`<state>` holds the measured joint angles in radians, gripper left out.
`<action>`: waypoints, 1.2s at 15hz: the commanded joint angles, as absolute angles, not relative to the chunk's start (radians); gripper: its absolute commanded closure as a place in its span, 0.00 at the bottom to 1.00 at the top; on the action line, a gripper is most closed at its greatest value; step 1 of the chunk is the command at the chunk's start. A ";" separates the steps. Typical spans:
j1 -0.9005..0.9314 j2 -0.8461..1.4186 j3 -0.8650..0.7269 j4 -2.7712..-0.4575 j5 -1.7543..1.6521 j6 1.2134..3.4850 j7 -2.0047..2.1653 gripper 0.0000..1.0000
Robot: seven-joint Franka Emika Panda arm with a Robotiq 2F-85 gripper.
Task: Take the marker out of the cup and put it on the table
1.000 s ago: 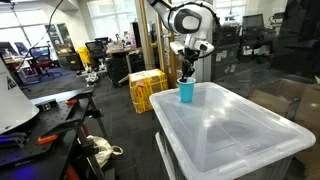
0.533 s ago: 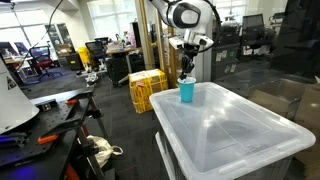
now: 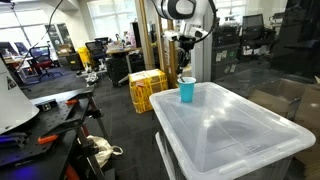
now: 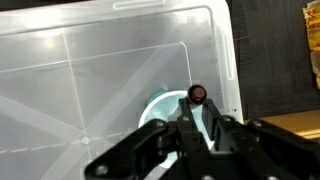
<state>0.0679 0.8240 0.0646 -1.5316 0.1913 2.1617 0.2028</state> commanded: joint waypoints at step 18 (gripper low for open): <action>0.173 0.482 -0.024 -1.966 0.133 2.447 0.468 0.95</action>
<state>0.1497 0.5537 0.0065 -1.8796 0.1568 2.3839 0.4054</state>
